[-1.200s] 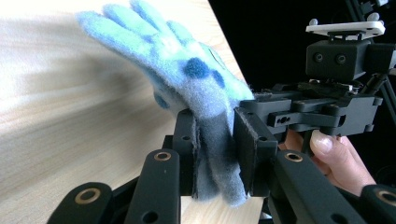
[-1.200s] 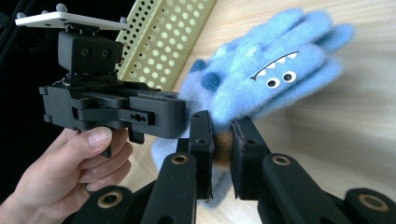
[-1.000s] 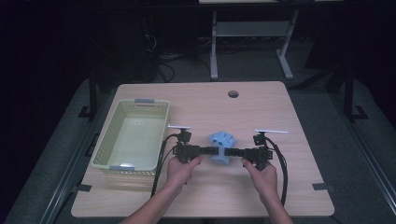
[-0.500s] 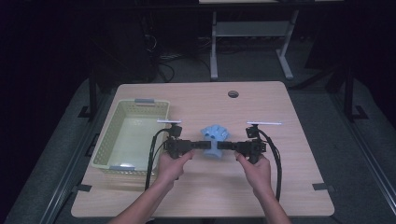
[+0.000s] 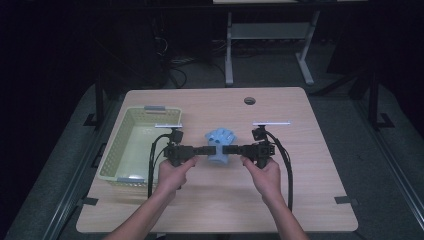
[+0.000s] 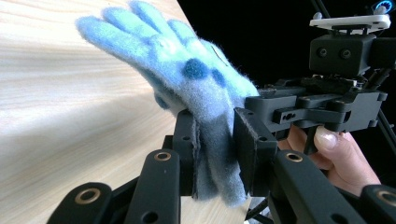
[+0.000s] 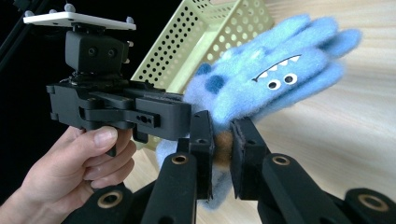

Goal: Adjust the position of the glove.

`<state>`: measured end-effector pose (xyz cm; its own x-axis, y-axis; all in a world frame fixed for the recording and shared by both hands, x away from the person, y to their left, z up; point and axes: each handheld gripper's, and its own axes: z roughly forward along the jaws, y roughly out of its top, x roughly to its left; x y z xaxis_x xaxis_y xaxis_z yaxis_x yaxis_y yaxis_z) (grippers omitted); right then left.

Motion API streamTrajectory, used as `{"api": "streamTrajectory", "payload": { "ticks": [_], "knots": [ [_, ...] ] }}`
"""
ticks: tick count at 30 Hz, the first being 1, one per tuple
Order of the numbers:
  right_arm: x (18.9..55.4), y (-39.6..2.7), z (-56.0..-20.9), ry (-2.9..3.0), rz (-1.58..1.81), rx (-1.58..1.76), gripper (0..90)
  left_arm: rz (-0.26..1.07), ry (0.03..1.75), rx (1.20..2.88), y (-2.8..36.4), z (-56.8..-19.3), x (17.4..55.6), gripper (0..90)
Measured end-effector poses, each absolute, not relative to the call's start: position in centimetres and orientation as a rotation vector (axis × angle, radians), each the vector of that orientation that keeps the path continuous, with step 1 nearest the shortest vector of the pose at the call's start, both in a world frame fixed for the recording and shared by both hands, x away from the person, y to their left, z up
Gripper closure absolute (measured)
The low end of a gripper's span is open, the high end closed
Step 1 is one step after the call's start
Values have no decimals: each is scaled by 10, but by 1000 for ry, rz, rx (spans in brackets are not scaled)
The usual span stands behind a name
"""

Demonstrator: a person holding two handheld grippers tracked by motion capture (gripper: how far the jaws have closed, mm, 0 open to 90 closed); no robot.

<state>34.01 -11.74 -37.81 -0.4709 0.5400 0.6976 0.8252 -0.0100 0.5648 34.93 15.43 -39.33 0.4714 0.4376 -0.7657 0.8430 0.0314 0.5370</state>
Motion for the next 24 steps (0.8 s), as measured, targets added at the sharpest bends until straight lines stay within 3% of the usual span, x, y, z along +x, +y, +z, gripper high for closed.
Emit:
{"api": "streamTrajectory", "payload": {
  "ticks": [24],
  "knots": [
    [359, -69, -360, -2015, -1478, -1341, 803, -396, 1148, 1556, 207, -375, 353, 707]
  ]
}}
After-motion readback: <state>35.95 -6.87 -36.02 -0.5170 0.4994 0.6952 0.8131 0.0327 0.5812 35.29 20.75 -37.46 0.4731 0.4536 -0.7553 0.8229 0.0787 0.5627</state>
